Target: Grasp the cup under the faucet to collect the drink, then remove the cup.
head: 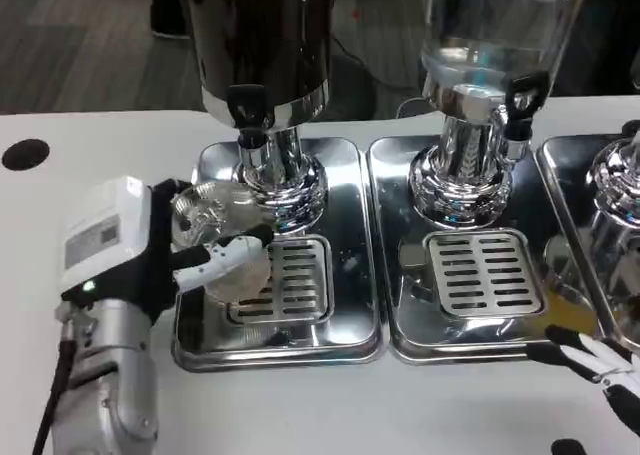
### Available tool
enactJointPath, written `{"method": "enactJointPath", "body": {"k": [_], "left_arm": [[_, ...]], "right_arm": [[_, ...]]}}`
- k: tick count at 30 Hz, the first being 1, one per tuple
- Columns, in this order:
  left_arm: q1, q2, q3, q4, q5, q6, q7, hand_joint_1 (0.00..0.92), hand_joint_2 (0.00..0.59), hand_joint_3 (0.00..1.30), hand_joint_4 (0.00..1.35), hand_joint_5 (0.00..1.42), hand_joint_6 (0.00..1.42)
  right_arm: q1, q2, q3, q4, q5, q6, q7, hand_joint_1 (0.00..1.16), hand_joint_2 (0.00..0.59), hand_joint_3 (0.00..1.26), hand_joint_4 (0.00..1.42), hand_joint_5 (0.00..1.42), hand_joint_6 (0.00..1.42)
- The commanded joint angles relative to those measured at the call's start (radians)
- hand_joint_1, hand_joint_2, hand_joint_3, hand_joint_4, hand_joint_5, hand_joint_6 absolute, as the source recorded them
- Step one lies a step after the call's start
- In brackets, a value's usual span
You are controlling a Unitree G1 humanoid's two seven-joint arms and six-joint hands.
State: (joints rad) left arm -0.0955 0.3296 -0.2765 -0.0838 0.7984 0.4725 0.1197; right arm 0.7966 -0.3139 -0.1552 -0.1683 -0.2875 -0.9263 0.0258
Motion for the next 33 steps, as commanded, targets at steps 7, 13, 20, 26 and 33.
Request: {"method": "enactJointPath", "body": {"k": [7,13,20,26,33], "left_arm": [[-0.021,-0.03,-0.049,0.004,0.046,-0.02,-0.001,0.325,0.095,0.47,0.55,0.74,0.64],[-0.018,-0.035,-0.061,-0.007,0.057,-0.026,-0.005,0.321,0.098,0.47,0.54,0.73,0.65],[-0.01,-0.036,-0.067,-0.017,0.072,-0.012,-0.009,0.223,0.056,0.36,0.46,0.69,0.63],[0.0,-0.038,-0.06,-0.012,0.078,-0.005,-0.01,0.199,0.057,0.33,0.41,0.67,0.6],[0.011,-0.046,-0.05,-0.033,0.085,-0.006,-0.008,0.166,0.042,0.31,0.37,0.64,0.57]], "right_arm": [[0.01,0.003,-0.008,0.02,0.022,-0.04,0.001,0.54,0.444,0.25,0.13,0.11,0.03],[0.016,0.005,-0.007,0.029,0.024,-0.056,0.0,0.54,0.444,0.25,0.13,0.11,0.03],[0.023,-0.002,-0.013,0.043,0.041,-0.07,0.002,0.54,0.444,0.26,0.13,0.11,0.03],[0.028,-0.007,-0.015,0.059,0.053,-0.085,0.008,0.54,0.444,0.26,0.13,0.12,0.04],[0.03,-0.01,-0.018,0.066,0.067,-0.098,0.017,0.54,0.444,0.27,0.13,0.12,0.04]]}}
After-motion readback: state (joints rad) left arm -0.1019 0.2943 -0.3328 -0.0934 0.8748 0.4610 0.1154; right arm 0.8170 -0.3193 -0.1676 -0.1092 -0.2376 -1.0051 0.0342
